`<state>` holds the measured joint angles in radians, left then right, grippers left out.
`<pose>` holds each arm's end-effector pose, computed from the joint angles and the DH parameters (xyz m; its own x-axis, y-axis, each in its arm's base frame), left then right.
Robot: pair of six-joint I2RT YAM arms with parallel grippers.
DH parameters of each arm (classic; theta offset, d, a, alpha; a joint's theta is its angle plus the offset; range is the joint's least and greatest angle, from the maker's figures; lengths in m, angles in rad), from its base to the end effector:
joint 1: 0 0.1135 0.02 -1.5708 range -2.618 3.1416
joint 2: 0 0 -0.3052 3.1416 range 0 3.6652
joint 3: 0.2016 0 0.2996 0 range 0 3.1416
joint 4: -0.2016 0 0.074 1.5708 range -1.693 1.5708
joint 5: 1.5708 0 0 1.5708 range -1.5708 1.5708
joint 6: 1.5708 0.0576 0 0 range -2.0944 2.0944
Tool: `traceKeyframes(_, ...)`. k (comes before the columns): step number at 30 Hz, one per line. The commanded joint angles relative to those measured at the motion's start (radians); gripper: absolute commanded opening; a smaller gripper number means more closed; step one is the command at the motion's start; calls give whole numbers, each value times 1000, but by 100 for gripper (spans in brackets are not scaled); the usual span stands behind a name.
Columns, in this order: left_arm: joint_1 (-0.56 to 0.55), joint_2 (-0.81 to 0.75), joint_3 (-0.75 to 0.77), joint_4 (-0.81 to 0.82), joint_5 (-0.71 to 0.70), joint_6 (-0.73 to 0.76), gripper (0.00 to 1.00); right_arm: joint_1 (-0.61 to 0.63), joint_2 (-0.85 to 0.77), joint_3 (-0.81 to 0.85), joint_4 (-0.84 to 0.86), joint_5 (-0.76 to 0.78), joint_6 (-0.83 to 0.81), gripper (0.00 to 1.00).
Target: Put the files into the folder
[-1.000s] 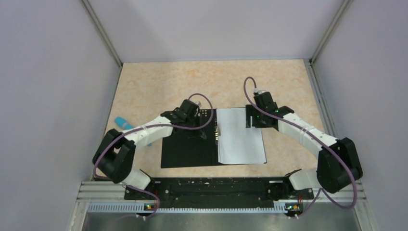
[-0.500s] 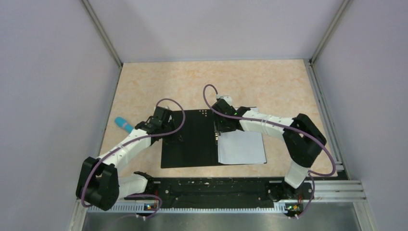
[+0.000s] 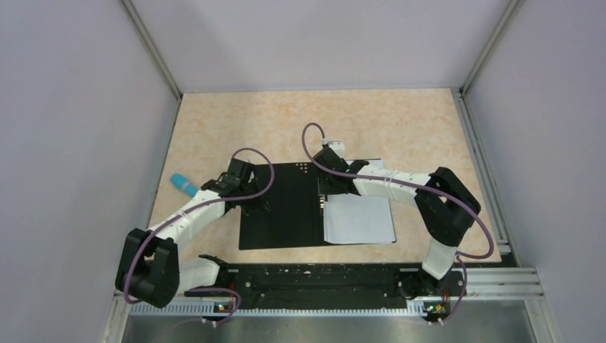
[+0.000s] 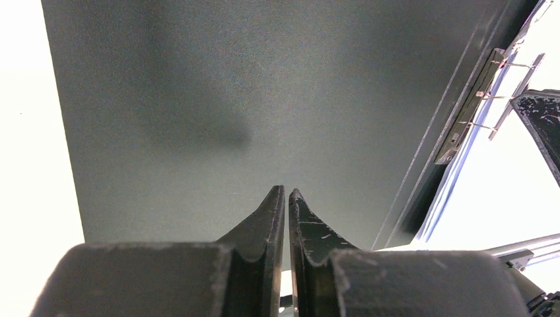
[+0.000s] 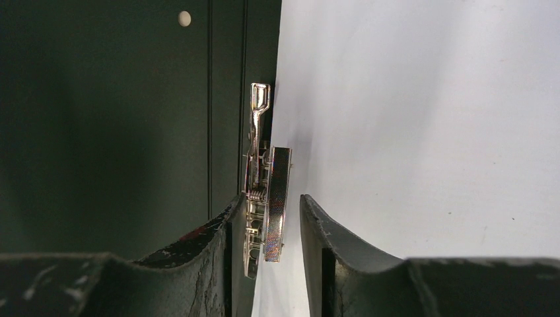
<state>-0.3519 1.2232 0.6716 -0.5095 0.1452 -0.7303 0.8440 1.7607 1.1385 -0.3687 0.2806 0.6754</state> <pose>0.2425 -0.0979 0.1834 -0.8822 -0.3792 -0.2792 -0.2432 0.8745 -0.4196 0.2923 0.3047 0.1827 -0.8197 -0.0178 -0.5725 -0.1342 0.9777 0.1618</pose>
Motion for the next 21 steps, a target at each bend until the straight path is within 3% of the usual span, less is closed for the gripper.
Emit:
traceKeyframes(1, 10, 6, -7, 32, 15, 10, 11, 8, 3, -6, 35, 16, 19, 32)
traceKeyframes(21, 20, 52, -18, 66, 24, 5, 8, 8, -39, -78, 71, -33, 28, 24)
